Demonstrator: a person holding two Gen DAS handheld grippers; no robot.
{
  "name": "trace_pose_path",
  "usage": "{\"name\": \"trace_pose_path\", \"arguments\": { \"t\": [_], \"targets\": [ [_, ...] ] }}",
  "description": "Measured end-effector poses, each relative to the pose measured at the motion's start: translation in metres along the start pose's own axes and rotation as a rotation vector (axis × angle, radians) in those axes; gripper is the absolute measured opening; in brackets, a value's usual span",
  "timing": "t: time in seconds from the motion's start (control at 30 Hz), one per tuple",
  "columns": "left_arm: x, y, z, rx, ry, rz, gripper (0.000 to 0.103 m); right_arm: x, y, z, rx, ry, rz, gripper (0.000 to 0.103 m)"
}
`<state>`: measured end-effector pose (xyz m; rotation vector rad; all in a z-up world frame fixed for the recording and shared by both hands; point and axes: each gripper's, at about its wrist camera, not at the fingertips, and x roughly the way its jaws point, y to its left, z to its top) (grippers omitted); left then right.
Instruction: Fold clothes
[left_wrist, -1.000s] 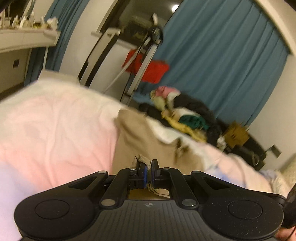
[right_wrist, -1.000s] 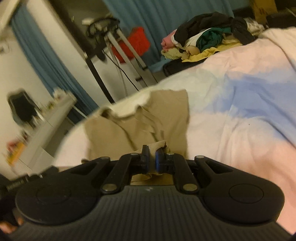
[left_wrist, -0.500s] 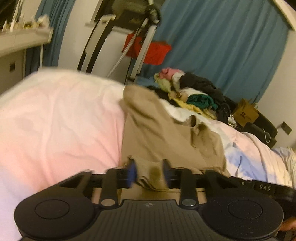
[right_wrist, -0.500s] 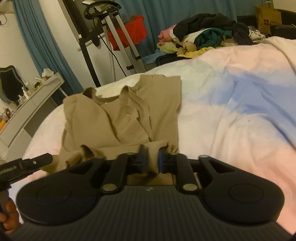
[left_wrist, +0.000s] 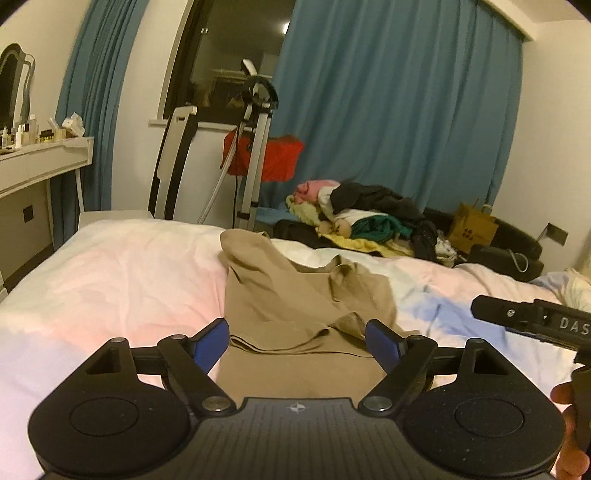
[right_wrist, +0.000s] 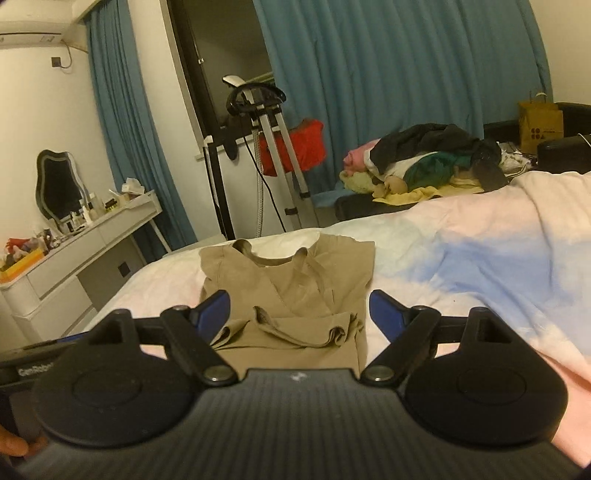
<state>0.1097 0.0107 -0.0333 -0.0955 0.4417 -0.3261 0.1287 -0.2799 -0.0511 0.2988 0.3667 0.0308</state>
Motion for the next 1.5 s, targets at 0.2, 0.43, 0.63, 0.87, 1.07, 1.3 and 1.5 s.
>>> {"name": "trace_pose_path", "arguments": {
  "t": [0.2, 0.43, 0.63, 0.87, 1.07, 1.3, 1.5],
  "targets": [
    [-0.035, -0.010, -0.005, 0.005, -0.027, -0.006, 0.085, -0.026, 0.008, -0.008, 0.012, -0.016, 0.001, 0.084],
    [-0.043, 0.004, -0.029, -0.142, 0.107, -0.052, 0.086, -0.037, 0.004, -0.025, 0.077, 0.041, -0.028, 0.084],
    [-0.008, 0.040, -0.058, -0.448, 0.358, -0.146, 0.083, -0.001, -0.027, -0.060, 0.491, 0.331, 0.161, 0.085],
    [0.030, 0.079, -0.091, -0.770, 0.434, -0.201, 0.063, 0.035, -0.035, -0.099, 0.743, 0.470, 0.230, 0.085],
    [0.046, 0.104, -0.106, -0.974, 0.380, -0.171, 0.012, 0.044, -0.057, -0.112, 0.883, 0.401, 0.120, 0.057],
    [0.033, 0.103, -0.099, -0.956, 0.283, -0.191, 0.005, 0.034, -0.069, -0.109, 0.870, 0.292, 0.008, 0.012],
    [-0.011, 0.096, -0.081, -0.943, 0.158, -0.264, 0.004, 0.001, -0.054, -0.082, 0.745, 0.190, 0.054, 0.009]
  ]
}}
